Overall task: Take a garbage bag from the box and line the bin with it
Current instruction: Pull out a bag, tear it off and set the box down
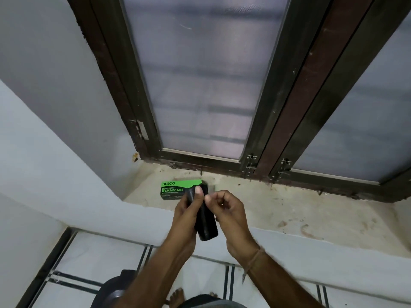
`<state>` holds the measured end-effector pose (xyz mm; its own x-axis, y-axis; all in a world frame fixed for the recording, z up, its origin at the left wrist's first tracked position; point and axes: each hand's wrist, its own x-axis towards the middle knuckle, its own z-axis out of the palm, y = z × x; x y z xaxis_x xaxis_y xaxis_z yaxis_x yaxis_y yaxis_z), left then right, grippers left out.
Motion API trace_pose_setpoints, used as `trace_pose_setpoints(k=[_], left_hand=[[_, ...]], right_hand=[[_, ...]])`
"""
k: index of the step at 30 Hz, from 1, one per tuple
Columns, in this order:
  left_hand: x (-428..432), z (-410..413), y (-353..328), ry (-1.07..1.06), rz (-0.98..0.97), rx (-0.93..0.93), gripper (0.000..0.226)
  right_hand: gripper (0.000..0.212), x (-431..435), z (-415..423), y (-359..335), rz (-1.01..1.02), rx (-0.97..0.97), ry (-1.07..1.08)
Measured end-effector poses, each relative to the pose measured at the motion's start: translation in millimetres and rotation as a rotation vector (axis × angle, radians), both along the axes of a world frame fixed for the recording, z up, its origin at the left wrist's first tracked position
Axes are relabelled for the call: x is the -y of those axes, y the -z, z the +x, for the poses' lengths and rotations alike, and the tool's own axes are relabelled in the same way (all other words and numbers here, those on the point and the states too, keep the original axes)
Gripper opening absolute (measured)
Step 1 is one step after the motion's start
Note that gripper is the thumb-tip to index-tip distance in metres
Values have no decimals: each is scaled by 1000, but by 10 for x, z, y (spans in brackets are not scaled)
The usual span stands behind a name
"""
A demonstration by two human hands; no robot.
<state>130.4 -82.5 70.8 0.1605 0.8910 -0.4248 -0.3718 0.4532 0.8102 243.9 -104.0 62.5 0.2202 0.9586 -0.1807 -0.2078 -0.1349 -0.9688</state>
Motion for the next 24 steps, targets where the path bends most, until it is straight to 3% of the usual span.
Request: trace_pose_setpoints(k=[3, 5, 7, 10, 14, 17, 20, 24], left_hand=[[64, -17, 14, 9, -115, 132, 51], [53, -22, 17, -6, -176, 187, 53], [42, -37, 22, -6, -221, 232, 59], [42, -61, 43, 9, -284, 283, 62], [98, -3, 61, -7, -327, 278, 61], [127, 56, 44, 20, -315, 216, 56], [160, 67, 81, 72, -308, 147, 63], [216, 92, 141, 109, -251, 68, 65]], right_hand=[[22, -18, -1, -1, -16, 52, 12], [24, 14, 11, 1, -14, -11, -31], [23, 73, 21, -4, -14, -78, -98], [16, 89, 55, 34, -29, -32, -105], [20, 8, 73, 85, -65, 118, -34], [25, -4, 101, 124, -198, 0, 32], [17, -27, 173, 138, -389, -127, 123], [19, -78, 161, 67, -383, -176, 212]])
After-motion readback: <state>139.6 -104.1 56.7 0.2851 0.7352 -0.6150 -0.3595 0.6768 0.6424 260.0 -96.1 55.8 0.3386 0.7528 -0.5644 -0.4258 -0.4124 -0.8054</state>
